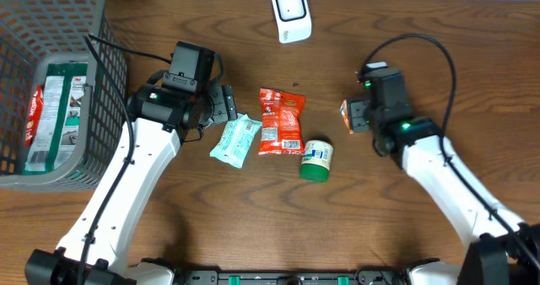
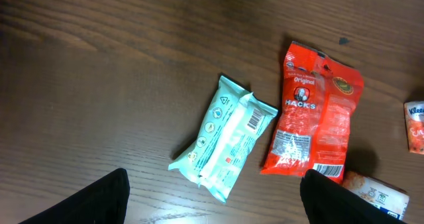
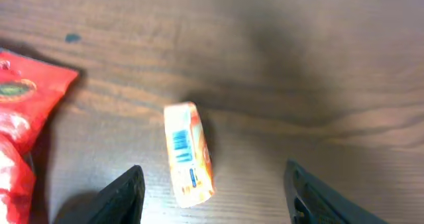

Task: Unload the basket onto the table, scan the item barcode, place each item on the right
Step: 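Lower the tissue box onto the table right of the red bag, open right gripper, then withdraw the right gripper to the right side and hold still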

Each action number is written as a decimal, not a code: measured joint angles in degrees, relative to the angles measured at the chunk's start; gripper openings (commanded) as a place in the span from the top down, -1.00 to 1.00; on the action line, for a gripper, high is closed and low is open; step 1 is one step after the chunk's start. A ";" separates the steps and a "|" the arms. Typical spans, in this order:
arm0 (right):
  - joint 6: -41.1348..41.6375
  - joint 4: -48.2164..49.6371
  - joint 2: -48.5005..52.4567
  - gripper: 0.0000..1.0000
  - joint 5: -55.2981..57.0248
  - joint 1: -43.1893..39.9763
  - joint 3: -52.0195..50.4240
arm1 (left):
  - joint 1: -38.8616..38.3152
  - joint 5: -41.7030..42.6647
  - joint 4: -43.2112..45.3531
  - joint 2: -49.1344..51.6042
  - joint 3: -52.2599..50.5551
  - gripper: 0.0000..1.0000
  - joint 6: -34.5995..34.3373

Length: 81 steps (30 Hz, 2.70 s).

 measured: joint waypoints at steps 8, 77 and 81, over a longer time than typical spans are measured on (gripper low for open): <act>-2.91 0.83 10.01 -0.40 -8.39 -2.27 0.00 | 0.00 0.00 0.00 0.00 0.00 -0.65 0.00; -0.57 0.37 -0.55 -0.99 -9.57 -10.34 0.00 | 0.00 0.00 0.00 0.00 0.00 -0.65 0.00; -0.57 -2.97 -0.55 -0.98 -9.64 -10.69 0.00 | 0.00 0.00 0.00 0.00 0.00 -0.65 0.00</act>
